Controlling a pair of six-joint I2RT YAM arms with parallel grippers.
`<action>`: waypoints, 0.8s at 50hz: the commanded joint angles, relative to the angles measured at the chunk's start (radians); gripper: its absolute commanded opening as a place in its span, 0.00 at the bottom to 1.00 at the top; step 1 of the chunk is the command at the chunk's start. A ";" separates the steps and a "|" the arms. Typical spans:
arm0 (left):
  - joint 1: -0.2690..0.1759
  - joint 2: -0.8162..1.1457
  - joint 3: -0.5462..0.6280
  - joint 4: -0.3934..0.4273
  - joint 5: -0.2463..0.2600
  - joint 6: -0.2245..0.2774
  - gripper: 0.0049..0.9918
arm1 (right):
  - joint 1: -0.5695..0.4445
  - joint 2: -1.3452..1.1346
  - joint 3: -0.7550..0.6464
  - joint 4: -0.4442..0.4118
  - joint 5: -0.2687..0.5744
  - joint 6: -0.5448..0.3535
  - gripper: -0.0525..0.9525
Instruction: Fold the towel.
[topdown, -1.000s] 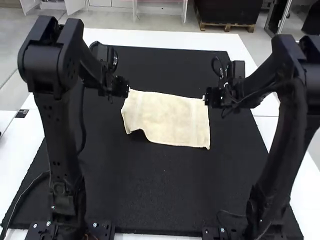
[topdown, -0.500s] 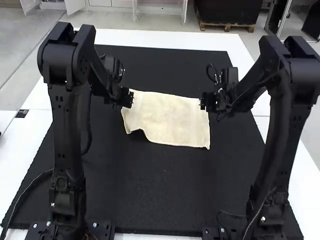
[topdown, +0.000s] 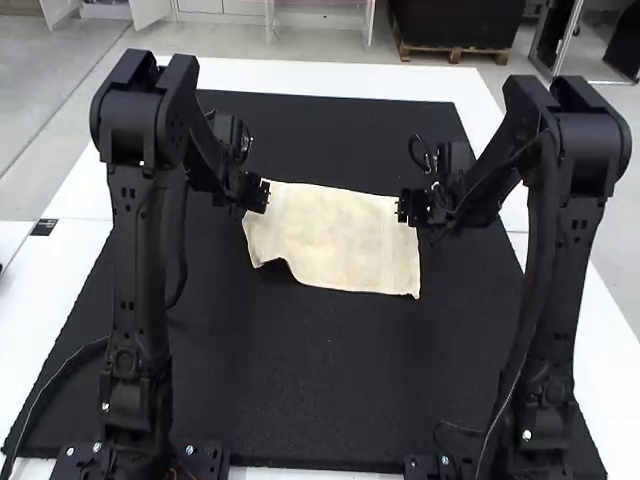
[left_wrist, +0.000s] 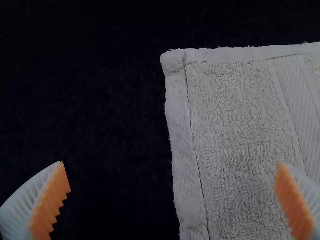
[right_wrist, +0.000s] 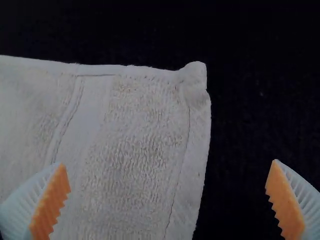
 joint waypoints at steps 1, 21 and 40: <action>-0.002 0.015 0.043 0.005 0.008 0.010 0.97 | 0.012 0.024 0.036 0.010 -0.015 0.007 0.96; -0.001 0.064 0.069 -0.015 0.008 0.010 0.96 | 0.007 0.097 0.065 0.011 -0.015 0.007 0.95; -0.001 0.084 0.060 -0.011 0.010 0.007 0.55 | -0.001 0.159 0.063 0.007 -0.092 0.007 0.37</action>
